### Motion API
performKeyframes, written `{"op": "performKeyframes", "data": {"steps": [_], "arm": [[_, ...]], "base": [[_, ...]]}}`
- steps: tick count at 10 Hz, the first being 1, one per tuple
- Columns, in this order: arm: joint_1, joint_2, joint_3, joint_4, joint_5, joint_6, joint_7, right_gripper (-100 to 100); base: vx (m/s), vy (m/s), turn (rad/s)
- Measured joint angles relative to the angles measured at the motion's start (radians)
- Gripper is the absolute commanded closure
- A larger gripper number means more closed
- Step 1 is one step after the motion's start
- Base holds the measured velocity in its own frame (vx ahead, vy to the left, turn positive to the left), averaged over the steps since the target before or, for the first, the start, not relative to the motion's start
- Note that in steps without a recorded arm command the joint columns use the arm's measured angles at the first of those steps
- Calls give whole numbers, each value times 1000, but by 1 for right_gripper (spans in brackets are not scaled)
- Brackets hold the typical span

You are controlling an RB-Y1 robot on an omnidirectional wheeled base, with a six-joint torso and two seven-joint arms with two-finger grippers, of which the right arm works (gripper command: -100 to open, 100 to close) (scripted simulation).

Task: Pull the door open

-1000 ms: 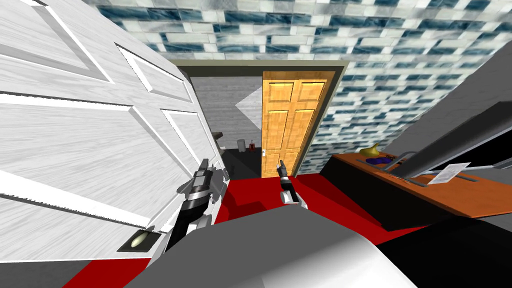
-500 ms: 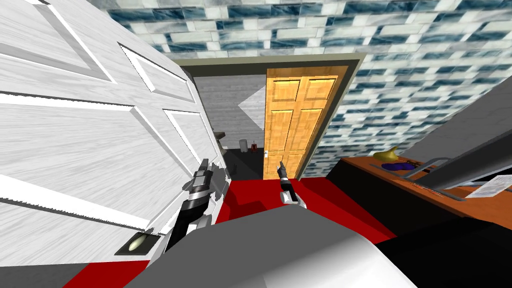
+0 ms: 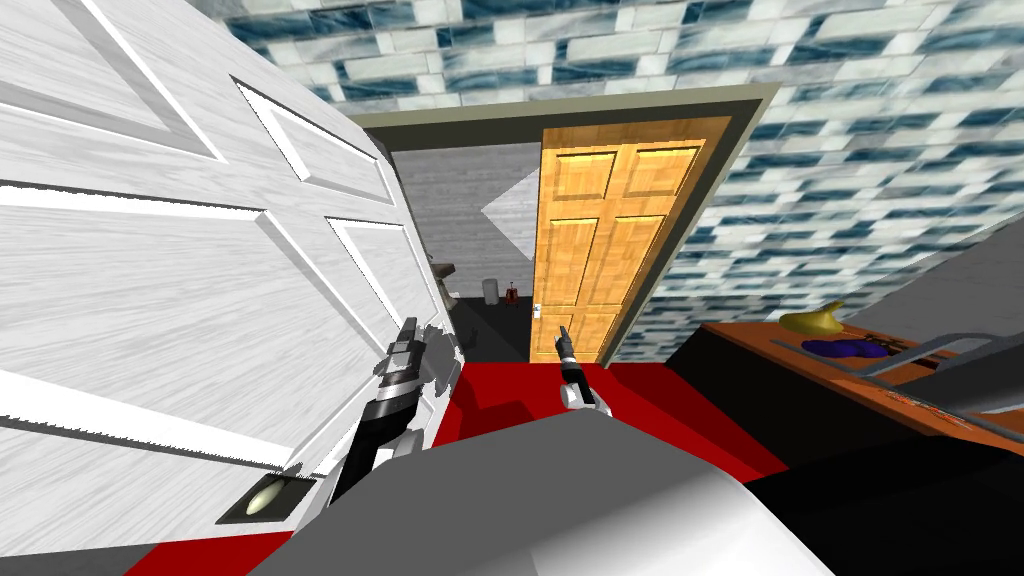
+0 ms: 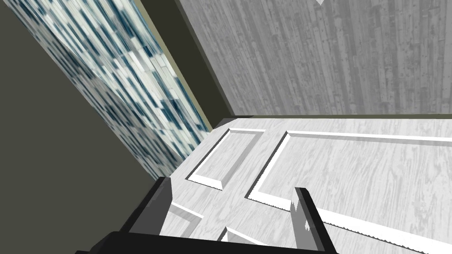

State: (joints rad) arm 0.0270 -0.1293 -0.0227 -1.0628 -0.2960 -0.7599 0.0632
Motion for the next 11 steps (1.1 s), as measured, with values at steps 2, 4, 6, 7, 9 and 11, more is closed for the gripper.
{"op": "performKeyframes", "data": {"steps": [2,4,6,7,9,11], "arm": [[-22,-5,-4,44,-11,-2,6,-100],[-46,-7,-7,115,-24,-21,12,-100],[-69,-8,-11,167,-39,-20,26,-100],[-75,-10,-13,187,-45,-21,30,-100],[-90,-11,-16,229,-57,-25,37,-100],[-100,-11,-19,260,-67,-26,48,-100]], "base": [[60,-9,32],[127,-25,145],[112,-21,65],[84,-25,75],[78,-22,70],[69,-17,48]]}}
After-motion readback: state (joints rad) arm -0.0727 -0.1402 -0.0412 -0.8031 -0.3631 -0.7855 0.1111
